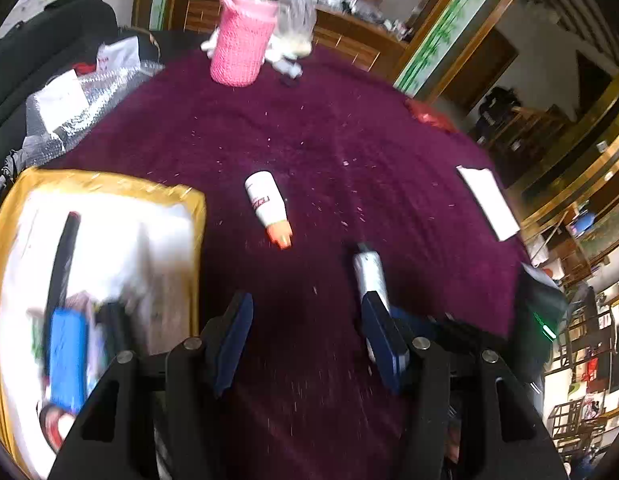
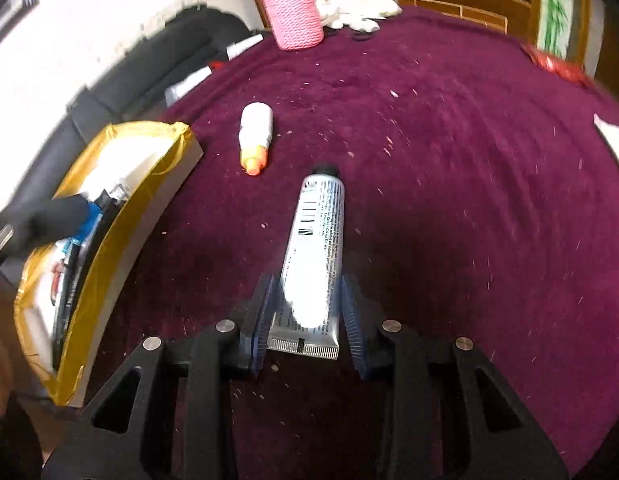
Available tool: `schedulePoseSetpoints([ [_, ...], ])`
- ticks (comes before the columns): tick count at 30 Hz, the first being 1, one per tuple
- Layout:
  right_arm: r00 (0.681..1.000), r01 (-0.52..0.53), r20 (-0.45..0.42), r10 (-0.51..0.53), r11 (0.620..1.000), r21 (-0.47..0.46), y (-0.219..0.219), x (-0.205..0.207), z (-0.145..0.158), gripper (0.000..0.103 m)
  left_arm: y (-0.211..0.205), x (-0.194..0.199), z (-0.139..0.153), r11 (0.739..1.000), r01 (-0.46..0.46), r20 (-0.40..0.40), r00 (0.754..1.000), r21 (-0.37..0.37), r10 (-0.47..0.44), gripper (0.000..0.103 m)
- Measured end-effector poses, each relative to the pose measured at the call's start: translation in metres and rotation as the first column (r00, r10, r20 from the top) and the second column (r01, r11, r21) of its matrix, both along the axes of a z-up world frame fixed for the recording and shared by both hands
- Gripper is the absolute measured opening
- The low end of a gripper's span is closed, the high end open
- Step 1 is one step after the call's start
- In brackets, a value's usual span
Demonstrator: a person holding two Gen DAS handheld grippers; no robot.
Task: Organize objects
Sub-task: 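Grasp the silver tube with the right tool while the left tool reaches the white orange-capped bottle, then grasp the white orange-capped bottle with the left tool while the right tool lifts the silver tube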
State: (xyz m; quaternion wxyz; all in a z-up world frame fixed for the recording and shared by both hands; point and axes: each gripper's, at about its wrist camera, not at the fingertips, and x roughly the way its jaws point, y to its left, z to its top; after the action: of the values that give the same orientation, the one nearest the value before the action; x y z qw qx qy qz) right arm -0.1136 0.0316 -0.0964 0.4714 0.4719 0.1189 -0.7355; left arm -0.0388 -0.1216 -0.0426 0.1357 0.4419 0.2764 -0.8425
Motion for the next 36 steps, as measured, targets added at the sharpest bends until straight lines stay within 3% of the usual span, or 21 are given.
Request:
schedulePoseSetpoints([
  [3,0.997,0.032,0.075,-0.026,0.996,-0.086,0.014,-0.013,-0.003,0.034,-0.016,-0.028,-0.008,0.999,-0.052,0.031,0.998,-0.011,0.052,0.057],
  [6,0.993,0.104,0.07,-0.099,0.992,-0.075,0.021,-0.021,-0.003,0.033,-0.026,-0.054,-0.013,0.995,-0.081,0.039,0.996,-0.058,0.083,0.057],
  [8,0.989,0.124,0.095,-0.115,0.988,-0.087,0.024,-0.024,-0.003,0.033,-0.027,-0.074,-0.022,0.992,-0.083,0.092,0.991,-0.097,0.092,0.056],
  [12,0.989,0.134,0.066,-0.13,0.989,-0.068,0.019,-0.023,-0.003,0.033,-0.033,-0.092,-0.043,0.991,-0.103,0.164,0.98,-0.081,0.115,0.053],
  [15,0.989,0.136,0.069,-0.131,0.988,-0.067,0.021,-0.023,-0.002,0.033,-0.035,-0.093,-0.053,0.982,-0.123,0.197,0.969,-0.144,0.151,0.027],
  [17,0.988,0.138,0.079,-0.132,0.988,-0.072,0.022,-0.025,-0.002,0.033,-0.03,-0.089,-0.053,0.979,-0.111,0.195,0.97,-0.169,0.144,0.027],
  [19,0.987,0.139,0.093,-0.131,0.987,-0.078,0.022,-0.027,-0.002,0.033,-0.021,-0.079,-0.05,0.981,-0.108,0.213,0.967,-0.164,0.142,0.027],
  [22,0.98,0.156,0.141,-0.141,0.983,-0.096,0.026,-0.033,-0.003,0.034,-0.002,-0.046,-0.044,0.996,-0.069,0.183,0.98,-0.065,0.08,0.027],
  [24,0.971,0.173,0.187,-0.147,0.976,-0.13,0.031,-0.038,-0.001,0.034,0.014,-0.014,-0.035,0.998,-0.048,0.143,0.988,-0.041,0.054,0.027],
  [28,0.98,0.185,0.102,-0.173,0.975,-0.122,0.033,-0.032,0.007,0.037,0.041,0.048,-0.03,0.999,-0.049,0.082,0.996,0.024,0.047,0.027],
  [32,0.987,0.14,0.09,-0.131,0.984,-0.11,0.023,-0.024,0.001,0.037,0.061,0.097,-0.028,0.997,-0.057,0.027,0.998,0.046,0.056,0.027],
  [36,0.994,0.104,-0.007,-0.105,0.99,-0.094,0.013,-0.012,-0.001,0.037,0.066,0.12,-0.031,0.997,-0.047,0.015,0.999,0.068,0.046,0.027],
])
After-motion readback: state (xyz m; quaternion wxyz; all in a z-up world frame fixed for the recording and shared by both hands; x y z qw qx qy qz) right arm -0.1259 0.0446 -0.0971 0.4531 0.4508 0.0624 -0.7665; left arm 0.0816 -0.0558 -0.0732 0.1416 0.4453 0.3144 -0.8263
